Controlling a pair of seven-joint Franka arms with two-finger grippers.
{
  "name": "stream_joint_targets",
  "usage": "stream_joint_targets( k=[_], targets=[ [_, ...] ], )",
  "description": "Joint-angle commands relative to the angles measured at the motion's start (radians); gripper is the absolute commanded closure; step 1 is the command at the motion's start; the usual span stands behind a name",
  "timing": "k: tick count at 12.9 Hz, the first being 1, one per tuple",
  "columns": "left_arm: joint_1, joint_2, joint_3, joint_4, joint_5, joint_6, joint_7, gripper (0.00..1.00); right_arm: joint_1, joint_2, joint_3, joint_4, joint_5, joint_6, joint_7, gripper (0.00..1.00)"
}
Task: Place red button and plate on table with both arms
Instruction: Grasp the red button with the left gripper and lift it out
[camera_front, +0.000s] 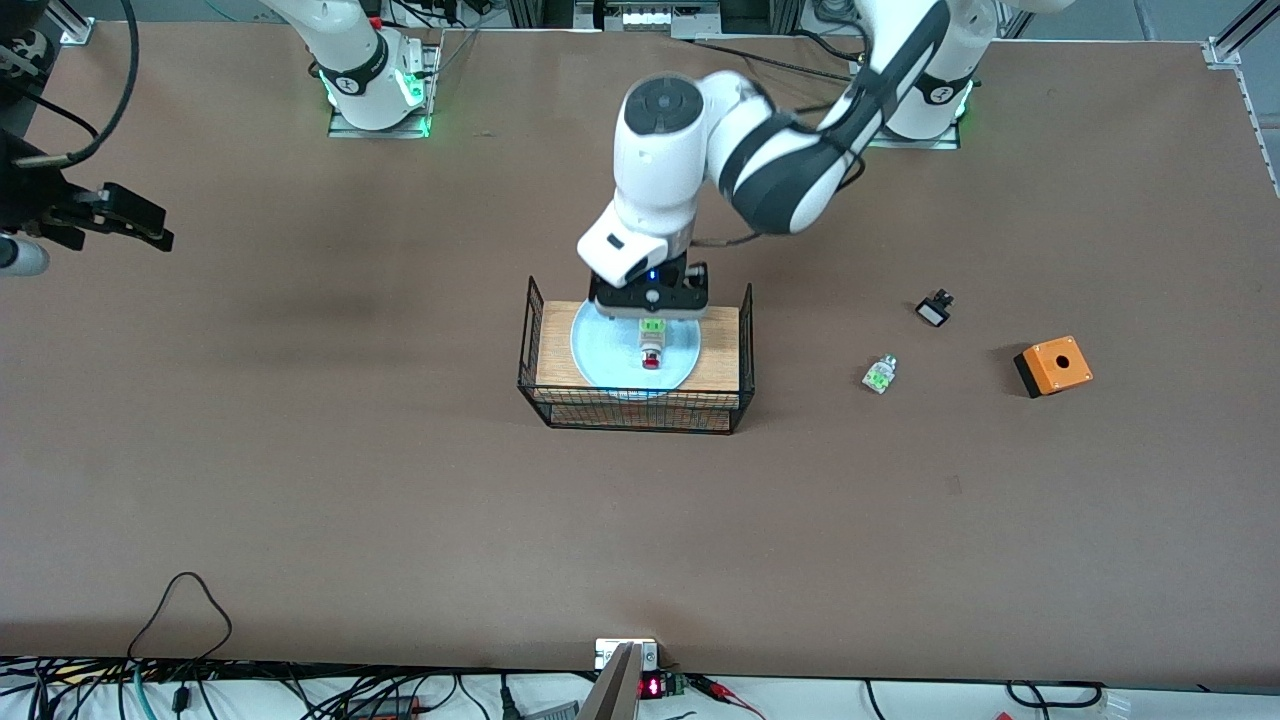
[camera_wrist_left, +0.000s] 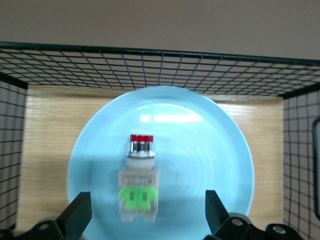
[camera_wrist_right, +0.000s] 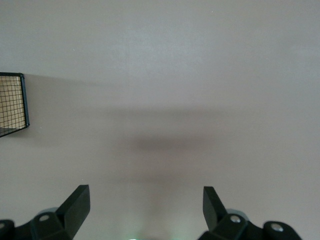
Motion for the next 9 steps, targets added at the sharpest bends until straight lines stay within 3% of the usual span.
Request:
stream_joint_targets(
  k=[1, 5, 6, 8, 9],
  targets=[
    [-0.004, 0.034, 0.008, 0.034, 0.033, 0.009, -0.029, 0.00, -0.005, 0.004, 0.001, 0.011, -0.010, 0.021, 0.006, 0.00],
    [-0.004, 0.046, 0.009, 0.032, 0.035, 0.007, -0.029, 0.03, -0.002, -0.004, -0.001, 0.001, 0.001, 0.019, 0.021, 0.00],
    [-0.004, 0.045, 0.008, 0.023, 0.035, 0.004, -0.031, 0.10, -0.002, -0.003, -0.001, 0.003, 0.001, 0.023, 0.021, 0.00],
    [-0.006, 0.046, 0.008, 0.019, 0.035, -0.001, -0.029, 0.34, 0.000, 0.001, -0.001, 0.003, -0.002, 0.024, 0.020, 0.00],
    [-0.006, 0.048, 0.008, 0.018, 0.035, -0.001, -0.026, 0.38, 0.000, 0.004, -0.001, 0.006, -0.005, 0.024, 0.020, 0.00]
  ],
)
